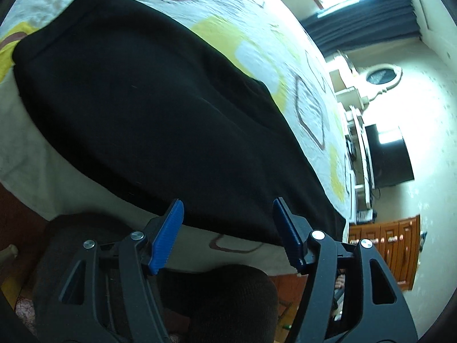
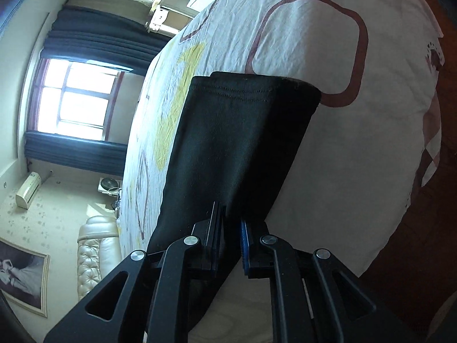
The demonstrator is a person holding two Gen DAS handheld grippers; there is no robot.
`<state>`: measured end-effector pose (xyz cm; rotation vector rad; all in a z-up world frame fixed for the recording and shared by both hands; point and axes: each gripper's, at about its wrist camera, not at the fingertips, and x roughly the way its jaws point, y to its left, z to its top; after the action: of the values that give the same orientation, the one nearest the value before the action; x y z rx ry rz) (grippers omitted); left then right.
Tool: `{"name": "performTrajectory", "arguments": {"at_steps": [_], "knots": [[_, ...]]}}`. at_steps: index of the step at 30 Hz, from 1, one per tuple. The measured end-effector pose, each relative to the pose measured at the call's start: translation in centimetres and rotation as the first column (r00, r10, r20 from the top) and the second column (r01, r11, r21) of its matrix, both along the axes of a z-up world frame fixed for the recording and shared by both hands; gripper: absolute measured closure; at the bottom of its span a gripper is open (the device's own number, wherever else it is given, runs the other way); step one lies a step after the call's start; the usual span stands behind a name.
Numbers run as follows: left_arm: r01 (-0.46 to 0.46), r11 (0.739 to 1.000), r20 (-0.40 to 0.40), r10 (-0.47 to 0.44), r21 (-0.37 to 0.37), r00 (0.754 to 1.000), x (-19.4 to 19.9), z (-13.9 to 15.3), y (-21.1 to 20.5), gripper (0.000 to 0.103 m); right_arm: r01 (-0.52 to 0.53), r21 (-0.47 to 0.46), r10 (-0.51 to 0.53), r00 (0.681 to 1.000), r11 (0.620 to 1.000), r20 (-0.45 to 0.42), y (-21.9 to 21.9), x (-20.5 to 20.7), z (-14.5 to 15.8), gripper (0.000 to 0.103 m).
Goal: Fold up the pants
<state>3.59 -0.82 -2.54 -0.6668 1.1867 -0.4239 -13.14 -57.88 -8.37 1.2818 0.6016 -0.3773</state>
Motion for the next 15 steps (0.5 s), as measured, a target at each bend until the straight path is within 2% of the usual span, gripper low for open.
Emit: {"name": "performTrajectory", "arguments": {"at_steps": [3, 4, 6, 8, 10, 11, 12, 13, 15], "knots": [[0.09, 0.996, 0.038, -0.091, 0.022, 0.995, -0.2, 0.4, -3.5, 0.039, 0.013, -0.136, -0.013, 1.0, 0.991, 0.003, 0.2, -0.5, 1.5, 0.096], [0.111, 0.993, 0.05, -0.113, 0.026, 0.992, -0.3, 0.5, -4.4, 0.039, 0.012, -0.144, -0.014, 1.0, 0.989, -0.014, 0.0, -0.4, 1.4, 0.096], [0.153, 0.987, 0.063, -0.156, 0.042, 0.986, -0.1, 0.5, -5.8, 0.038, 0.0, -0.117, -0.006, 0.998, 0.993, -0.055, -0.8, -0.2, 0.0, 0.098], [0.168, 0.984, 0.066, -0.172, 0.063, 0.983, 0.2, 0.2, -6.5, 0.038, 0.005, -0.056, -0.005, 1.0, 0.998, 0.002, -1.5, -0.7, -0.7, 0.097], [0.164, 0.984, 0.057, -0.168, 0.062, 0.984, 0.4, -0.2, -6.5, 0.038, 0.037, -0.036, -0.036, 0.999, 0.999, 0.024, -2.1, -1.9, -0.3, 0.088], [0.16, 0.986, 0.049, -0.163, 0.056, 0.985, 0.5, -0.5, -6.3, 0.038, 0.069, -0.062, -0.069, 0.998, 0.996, -0.009, -2.6, -2.8, 0.3, 0.07], [0.157, 0.986, 0.045, -0.16, 0.05, 0.986, 0.2, -0.7, -6.3, 0.038, 0.113, -0.112, -0.121, 0.991, 0.987, -0.06, -3.2, -3.8, 1.2, 0.061], [0.155, 0.987, 0.044, -0.157, 0.049, 0.987, 0.3, -0.9, -6.1, 0.038, 0.151, -0.171, -0.168, 0.982, 0.974, -0.088, -3.9, -4.7, 2.2, 0.06], [0.154, 0.987, 0.057, -0.157, 0.05, 0.986, 0.5, -1.2, -5.8, 0.038, 0.121, -0.264, -0.155, 0.982, 0.957, -0.111, -5.2, -4.6, 4.2, 0.06]]}}
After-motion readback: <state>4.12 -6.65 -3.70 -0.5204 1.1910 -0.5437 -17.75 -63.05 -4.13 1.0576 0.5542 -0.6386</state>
